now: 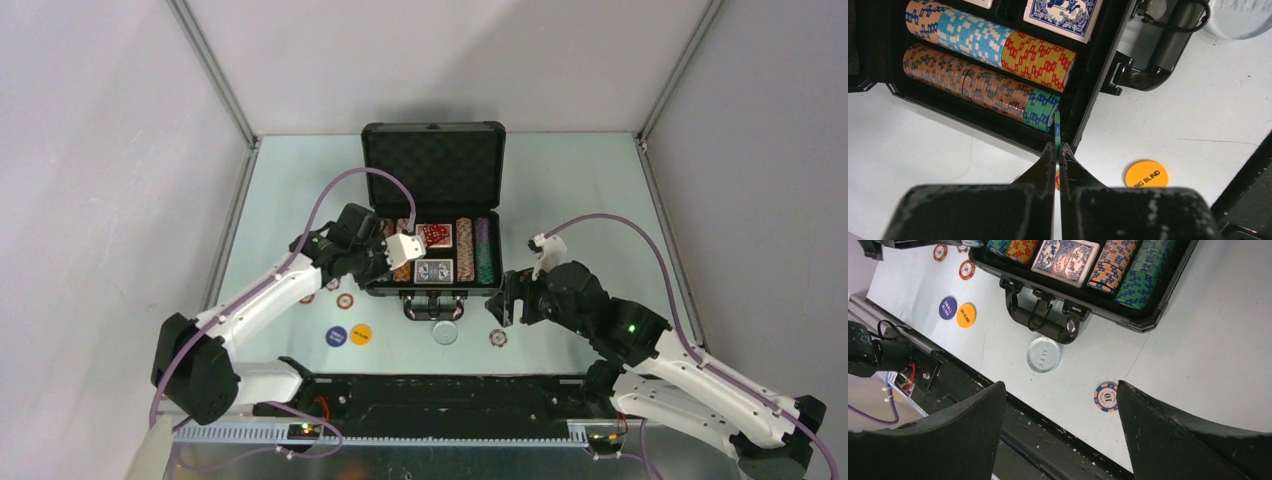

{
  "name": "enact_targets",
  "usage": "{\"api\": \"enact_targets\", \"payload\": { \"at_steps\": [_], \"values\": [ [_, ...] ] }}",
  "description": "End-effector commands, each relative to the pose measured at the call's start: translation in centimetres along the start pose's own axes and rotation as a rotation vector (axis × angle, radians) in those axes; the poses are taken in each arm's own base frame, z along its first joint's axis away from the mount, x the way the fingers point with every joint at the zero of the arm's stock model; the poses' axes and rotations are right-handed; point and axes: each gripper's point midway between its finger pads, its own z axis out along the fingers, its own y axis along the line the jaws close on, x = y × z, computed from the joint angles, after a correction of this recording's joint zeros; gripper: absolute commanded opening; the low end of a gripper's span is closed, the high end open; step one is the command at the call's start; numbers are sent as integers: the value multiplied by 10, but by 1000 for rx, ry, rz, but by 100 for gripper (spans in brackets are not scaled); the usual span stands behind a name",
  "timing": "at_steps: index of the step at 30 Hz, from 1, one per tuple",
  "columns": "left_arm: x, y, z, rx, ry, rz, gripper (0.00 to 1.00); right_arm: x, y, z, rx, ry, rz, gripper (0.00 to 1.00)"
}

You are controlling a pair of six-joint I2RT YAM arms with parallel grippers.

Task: Pack up texas hold em set

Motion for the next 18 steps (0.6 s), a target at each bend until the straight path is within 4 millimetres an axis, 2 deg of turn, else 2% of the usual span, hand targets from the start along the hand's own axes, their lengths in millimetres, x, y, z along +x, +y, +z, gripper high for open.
{"api": "enact_targets", "payload": {
  "at_steps": [1,10,18],
  "values": [
    [-3,14,7,-26,15,63,0,1,3,0,-22,7,15,85],
    [12,20,22,-14,99,120,0,6,1,3,-17,22,12,84],
    [13,23,29,-3,120,144,0,9,1,3,-19,26,17,84]
  ]
}}
